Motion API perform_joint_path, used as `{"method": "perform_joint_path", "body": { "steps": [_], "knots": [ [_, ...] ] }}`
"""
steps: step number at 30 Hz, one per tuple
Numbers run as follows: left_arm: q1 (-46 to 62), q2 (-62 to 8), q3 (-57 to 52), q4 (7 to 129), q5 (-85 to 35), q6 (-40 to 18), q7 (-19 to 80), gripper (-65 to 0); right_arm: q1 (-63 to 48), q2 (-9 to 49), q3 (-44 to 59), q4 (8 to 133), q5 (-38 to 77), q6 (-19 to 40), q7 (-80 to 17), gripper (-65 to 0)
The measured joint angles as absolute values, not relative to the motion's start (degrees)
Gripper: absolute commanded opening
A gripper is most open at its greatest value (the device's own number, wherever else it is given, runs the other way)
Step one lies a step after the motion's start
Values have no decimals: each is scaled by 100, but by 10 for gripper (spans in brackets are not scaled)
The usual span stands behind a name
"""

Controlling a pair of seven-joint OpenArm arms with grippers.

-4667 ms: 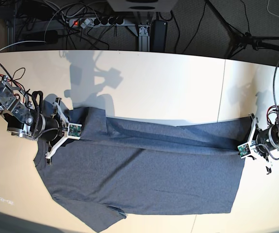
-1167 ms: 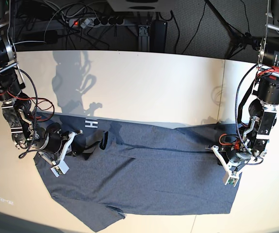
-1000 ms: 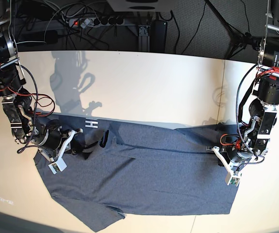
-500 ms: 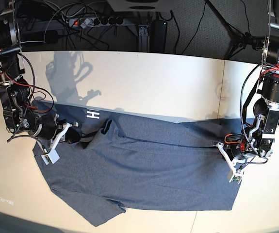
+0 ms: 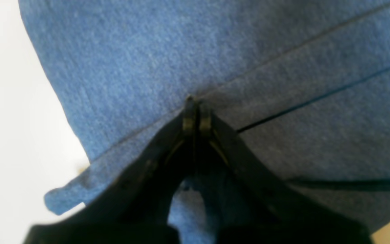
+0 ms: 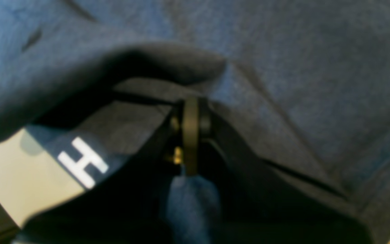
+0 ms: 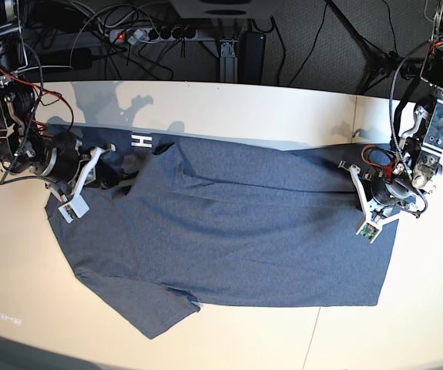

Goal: Fold the T-shirt properly
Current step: 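Grasp the folded edge with both grippers and drag it toward the robot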

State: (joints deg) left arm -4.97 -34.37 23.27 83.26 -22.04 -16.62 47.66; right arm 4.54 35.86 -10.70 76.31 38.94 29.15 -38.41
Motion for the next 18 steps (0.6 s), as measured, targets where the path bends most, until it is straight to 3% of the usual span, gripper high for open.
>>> {"method": "perform_joint_path", "body": {
  "steps": [11, 18],
  "knots": [
    [727, -3428, 2001, 9509, -1861, -1479, 4781, -650, -462, 3953, -519, 8265, 3900, 2915, -3918, -650],
    [1323, -3411, 1463, 10060, -1992, -1457, 5043, -650, -486, 3988, -489, 8294, 3988, 2915, -4125, -650]
  ]
}}
